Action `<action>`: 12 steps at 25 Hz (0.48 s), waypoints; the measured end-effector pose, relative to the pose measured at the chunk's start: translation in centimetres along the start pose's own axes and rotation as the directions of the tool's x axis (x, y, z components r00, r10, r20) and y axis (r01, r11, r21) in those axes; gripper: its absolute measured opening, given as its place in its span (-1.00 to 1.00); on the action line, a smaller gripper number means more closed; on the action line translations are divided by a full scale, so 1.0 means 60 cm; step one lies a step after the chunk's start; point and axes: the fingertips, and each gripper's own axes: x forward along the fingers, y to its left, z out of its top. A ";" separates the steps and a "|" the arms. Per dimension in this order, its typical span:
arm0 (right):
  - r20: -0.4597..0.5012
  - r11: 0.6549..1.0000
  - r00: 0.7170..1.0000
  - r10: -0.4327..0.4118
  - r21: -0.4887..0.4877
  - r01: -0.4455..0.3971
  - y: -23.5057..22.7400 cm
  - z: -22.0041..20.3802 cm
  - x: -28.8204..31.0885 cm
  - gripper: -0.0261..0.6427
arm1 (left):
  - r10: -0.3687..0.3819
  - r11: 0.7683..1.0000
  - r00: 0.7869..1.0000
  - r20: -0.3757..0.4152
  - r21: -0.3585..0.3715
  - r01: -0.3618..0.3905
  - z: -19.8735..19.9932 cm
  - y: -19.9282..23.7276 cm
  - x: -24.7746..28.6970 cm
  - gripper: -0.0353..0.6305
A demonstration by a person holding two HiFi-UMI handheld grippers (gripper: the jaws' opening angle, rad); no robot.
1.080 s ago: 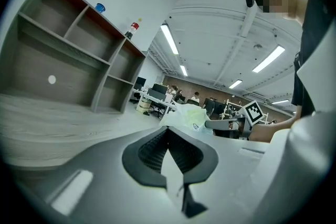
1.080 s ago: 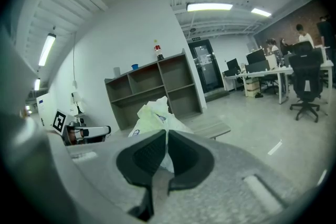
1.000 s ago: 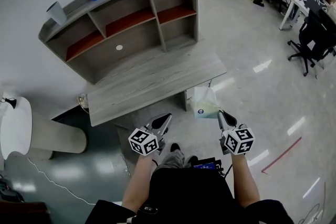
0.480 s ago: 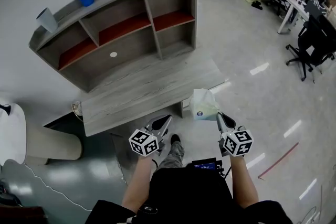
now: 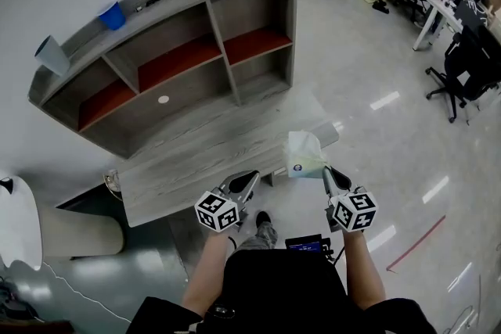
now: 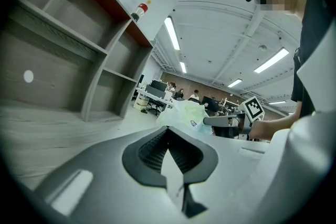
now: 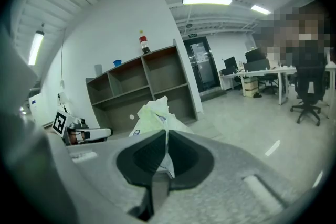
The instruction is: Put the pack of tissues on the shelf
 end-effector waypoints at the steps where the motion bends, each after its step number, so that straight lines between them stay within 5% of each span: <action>1: -0.001 1.000 1.000 -0.001 0.000 0.001 -0.001 0.004 0.012 -0.89 | -0.003 1.000 1.000 -0.002 0.002 0.003 0.006 0.010 0.006 -0.89; 12: 0.000 1.000 1.000 -0.007 -0.022 0.007 0.008 0.063 0.142 -0.89 | -0.021 1.000 1.000 0.002 0.021 0.021 0.073 0.126 0.054 -0.89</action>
